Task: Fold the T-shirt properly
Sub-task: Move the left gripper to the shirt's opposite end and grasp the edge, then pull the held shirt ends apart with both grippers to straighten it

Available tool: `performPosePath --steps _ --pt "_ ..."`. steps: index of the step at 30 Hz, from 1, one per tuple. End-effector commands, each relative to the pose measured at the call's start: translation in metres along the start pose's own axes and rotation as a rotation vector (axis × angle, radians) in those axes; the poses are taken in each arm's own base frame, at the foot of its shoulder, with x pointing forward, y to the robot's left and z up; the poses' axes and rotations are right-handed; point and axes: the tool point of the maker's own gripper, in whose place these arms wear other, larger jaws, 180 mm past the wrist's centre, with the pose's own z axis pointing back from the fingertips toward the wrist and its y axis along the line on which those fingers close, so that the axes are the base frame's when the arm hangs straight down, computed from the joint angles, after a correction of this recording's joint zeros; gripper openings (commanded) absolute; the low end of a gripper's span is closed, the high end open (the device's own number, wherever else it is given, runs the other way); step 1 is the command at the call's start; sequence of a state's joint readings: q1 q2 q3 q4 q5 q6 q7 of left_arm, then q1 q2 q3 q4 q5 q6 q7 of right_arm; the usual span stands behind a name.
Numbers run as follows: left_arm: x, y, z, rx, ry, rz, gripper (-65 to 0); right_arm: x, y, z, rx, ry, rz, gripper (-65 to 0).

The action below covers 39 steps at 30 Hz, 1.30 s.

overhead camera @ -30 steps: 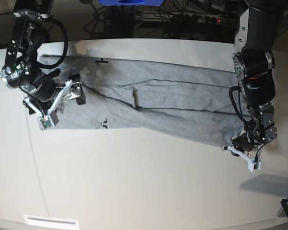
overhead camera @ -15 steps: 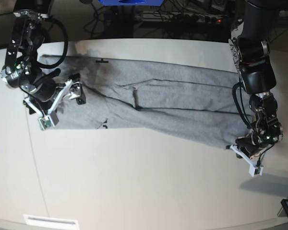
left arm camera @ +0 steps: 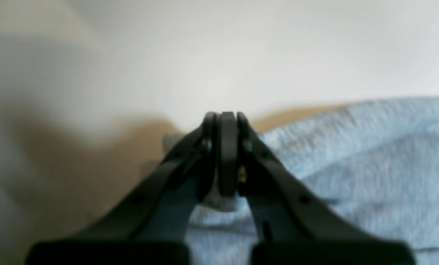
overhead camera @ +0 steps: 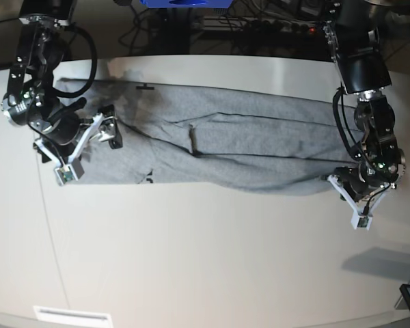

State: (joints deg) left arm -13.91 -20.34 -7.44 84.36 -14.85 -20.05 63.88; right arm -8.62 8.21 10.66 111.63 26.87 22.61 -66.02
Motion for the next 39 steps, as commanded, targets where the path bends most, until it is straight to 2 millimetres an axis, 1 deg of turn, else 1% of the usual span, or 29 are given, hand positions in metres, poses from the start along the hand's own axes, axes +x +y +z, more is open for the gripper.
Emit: performPosePath --steps 1,3,6,8,12,14,19,24,26,29,33,37,39 --pt "0.015 0.009 0.011 0.028 -0.041 -0.017 -65.0 0.013 -0.001 0.004 -0.001 -0.047 0.014 -7.0" --pt "0.009 0.011 0.019 0.043 -0.027 -0.044 -65.0 0.012 -0.001 0.004 -0.002 -0.044 0.012 -7.0" --pt "0.001 0.006 0.029 0.05 -0.02 -0.075 -65.0 0.012 -0.001 0.004 -0.002 -0.043 0.011 -7.0" --pt "-0.005 0.009 0.035 0.064 -0.002 -0.097 -65.0 0.012 -0.001 0.004 -0.002 -0.043 0.011 -7.0" --pt "-0.018 0.006 0.042 0.069 0.012 -0.129 -65.0 0.012 -0.001 0.004 -0.002 -0.043 0.011 -7.0" --pt "-0.025 0.01 0.047 0.084 0.025 -0.156 -65.0 0.012 -0.001 0.004 -0.002 -0.043 0.011 -7.0" --pt "-0.041 0.014 0.056 0.099 0.052 -0.205 -65.0 0.012 -0.001 0.004 -0.001 -0.043 0.01 -7.0" --pt "-0.054 0.019 0.058 0.107 0.084 -0.231 -65.0 0.012 -0.001 0.004 -0.003 -0.045 0.008 -7.0" --pt "-0.056 0.019 0.058 0.105 0.089 -0.234 -65.0 0.012 -0.001 0.004 -0.003 -0.045 0.008 -7.0" --pt "-0.065 0.018 0.057 0.101 0.108 -0.238 -65.0 0.013 -0.001 0.004 -0.002 -0.045 0.007 -7.0" --pt "-0.067 0.016 0.056 0.096 0.115 -0.243 -65.0 0.014 0.005 0.002 0.012 -0.055 -0.01 -7.0" --pt "-0.068 0.016 0.055 0.095 0.119 -0.243 -65.0 0.014 0.006 0.002 0.014 -0.056 -0.012 -7.0" --pt "-0.067 0.02 0.056 0.103 0.12 -0.253 -65.0 0.014 0.006 0.002 0.014 -0.056 -0.012 -7.0"
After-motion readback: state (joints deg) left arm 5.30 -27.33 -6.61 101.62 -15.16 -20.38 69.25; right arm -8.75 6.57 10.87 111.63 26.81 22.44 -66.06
